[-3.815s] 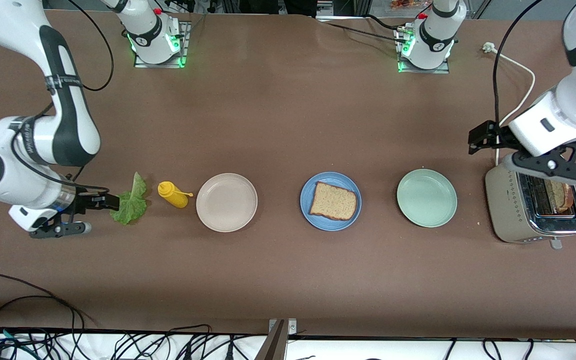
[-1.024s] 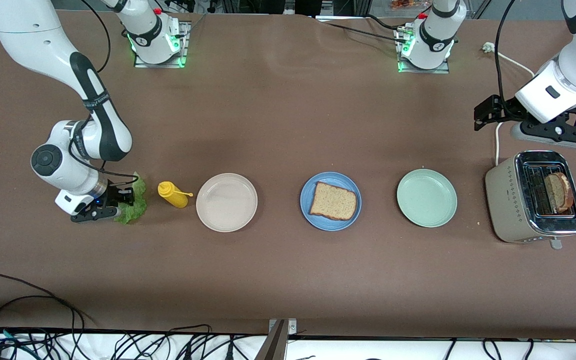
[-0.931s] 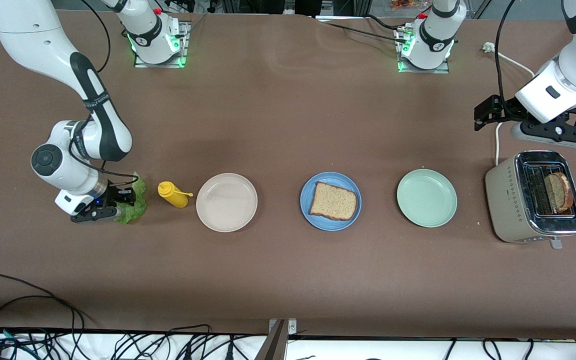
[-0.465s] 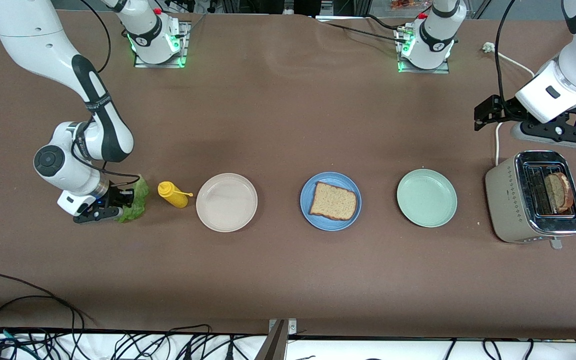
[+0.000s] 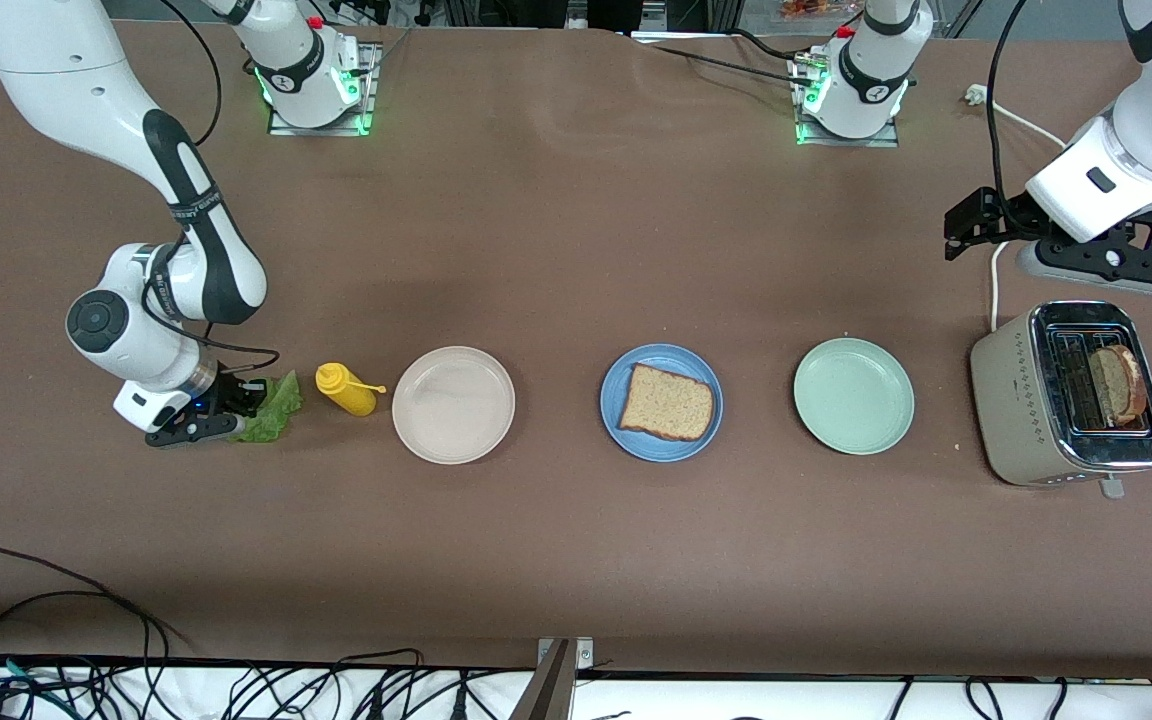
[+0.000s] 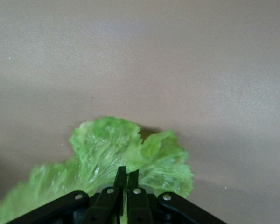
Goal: Make sandwich in blue plate with both arms
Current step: 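Close the right gripper on the green lettuce leaf, then lift the lettuce and carry it over the blue plate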
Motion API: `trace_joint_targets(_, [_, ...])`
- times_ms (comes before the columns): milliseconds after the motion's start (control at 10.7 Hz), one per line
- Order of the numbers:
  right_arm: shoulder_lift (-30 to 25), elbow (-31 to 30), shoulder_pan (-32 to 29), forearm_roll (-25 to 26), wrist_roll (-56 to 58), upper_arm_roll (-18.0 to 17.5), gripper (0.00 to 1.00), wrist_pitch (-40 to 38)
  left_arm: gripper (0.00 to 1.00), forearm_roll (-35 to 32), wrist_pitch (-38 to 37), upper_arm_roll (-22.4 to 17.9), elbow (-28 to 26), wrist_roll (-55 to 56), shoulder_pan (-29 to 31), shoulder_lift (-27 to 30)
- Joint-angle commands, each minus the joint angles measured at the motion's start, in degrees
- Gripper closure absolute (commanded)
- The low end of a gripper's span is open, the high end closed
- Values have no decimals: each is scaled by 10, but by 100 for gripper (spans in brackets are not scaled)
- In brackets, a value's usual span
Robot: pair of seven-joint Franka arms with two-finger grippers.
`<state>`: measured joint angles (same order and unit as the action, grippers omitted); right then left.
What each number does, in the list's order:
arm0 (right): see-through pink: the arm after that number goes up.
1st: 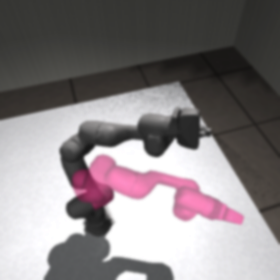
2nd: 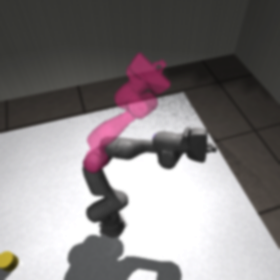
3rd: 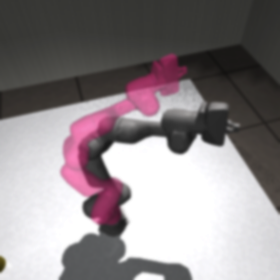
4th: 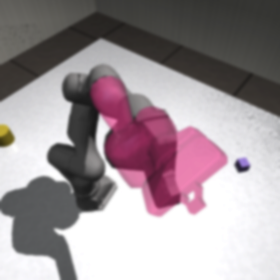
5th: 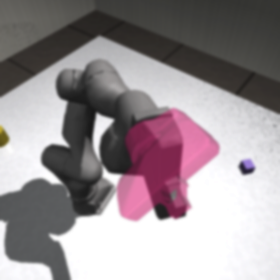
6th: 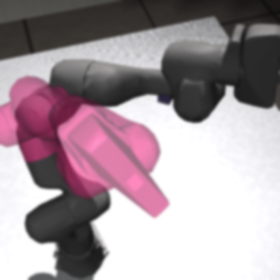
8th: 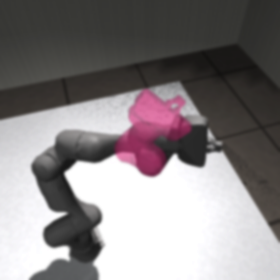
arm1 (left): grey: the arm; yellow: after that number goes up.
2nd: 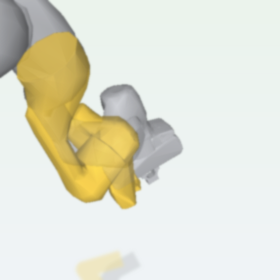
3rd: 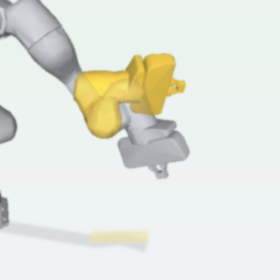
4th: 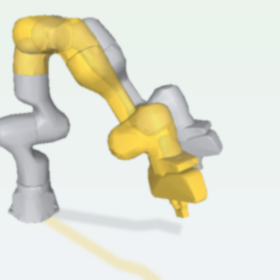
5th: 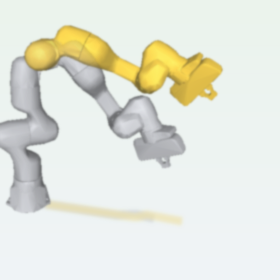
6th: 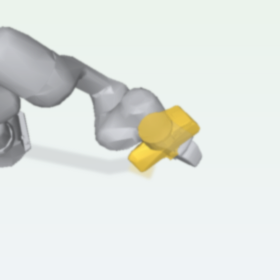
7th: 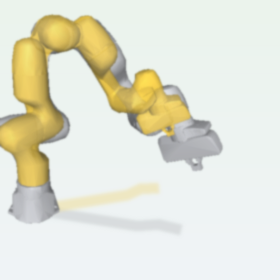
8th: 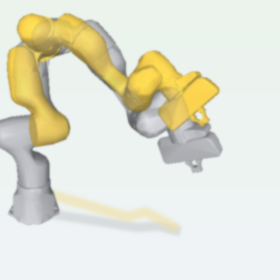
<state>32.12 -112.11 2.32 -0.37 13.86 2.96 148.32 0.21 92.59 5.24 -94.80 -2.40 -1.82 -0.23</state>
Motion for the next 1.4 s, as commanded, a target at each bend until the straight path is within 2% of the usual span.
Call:
trace_joint_targets(0, [-33,-5,-4,-2,6,-18,100,-27,0,-8,-11,1,9,9,-4,1])
trace_joint_targets(744, [-191,-3,1,-8,-1,-52,100,-236,0,-8,-13,2,9,22,-1,0])
trace_joint_targets(1303, [-260,31,22,-88,-6,-54,100,-391,0,-8,-14,2,10,26,-5,0])
